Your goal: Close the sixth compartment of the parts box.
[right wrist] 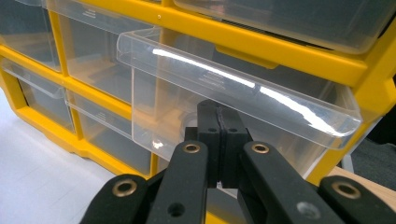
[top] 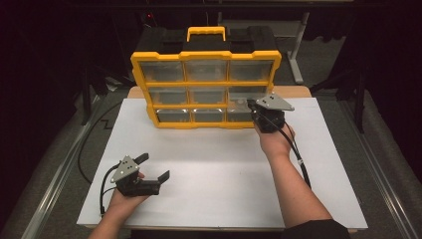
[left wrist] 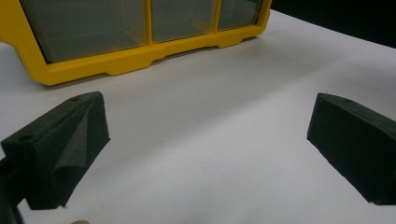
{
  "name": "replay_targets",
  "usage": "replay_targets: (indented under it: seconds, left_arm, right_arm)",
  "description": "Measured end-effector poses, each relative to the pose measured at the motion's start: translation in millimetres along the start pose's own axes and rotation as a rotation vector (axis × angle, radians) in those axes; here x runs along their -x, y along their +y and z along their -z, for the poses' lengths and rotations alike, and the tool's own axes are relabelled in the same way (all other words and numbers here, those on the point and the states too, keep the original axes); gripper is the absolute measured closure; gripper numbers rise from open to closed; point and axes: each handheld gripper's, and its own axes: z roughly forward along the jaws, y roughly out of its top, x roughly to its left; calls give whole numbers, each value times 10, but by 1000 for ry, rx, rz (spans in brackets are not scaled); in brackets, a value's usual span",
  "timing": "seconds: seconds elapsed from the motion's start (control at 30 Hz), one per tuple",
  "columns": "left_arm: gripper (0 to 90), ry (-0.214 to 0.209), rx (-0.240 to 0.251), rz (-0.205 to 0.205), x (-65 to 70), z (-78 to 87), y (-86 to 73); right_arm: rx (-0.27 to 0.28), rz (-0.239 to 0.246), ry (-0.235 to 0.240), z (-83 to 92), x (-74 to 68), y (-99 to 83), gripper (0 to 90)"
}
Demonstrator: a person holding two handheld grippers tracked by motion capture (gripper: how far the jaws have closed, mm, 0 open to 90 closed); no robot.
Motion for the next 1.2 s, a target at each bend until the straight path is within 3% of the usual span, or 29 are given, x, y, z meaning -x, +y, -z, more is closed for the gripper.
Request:
replay_targets:
  seconds: [0.9,1.2]
  left_arm:
    - [2,-9,3,9,-1,4,2]
    - [2,-10,3,10,-9,0,1]
  right_arm:
    - [-41,-17,-54,-289,107,98,900]
    - [-48,-20,-45,-304,138,107,900]
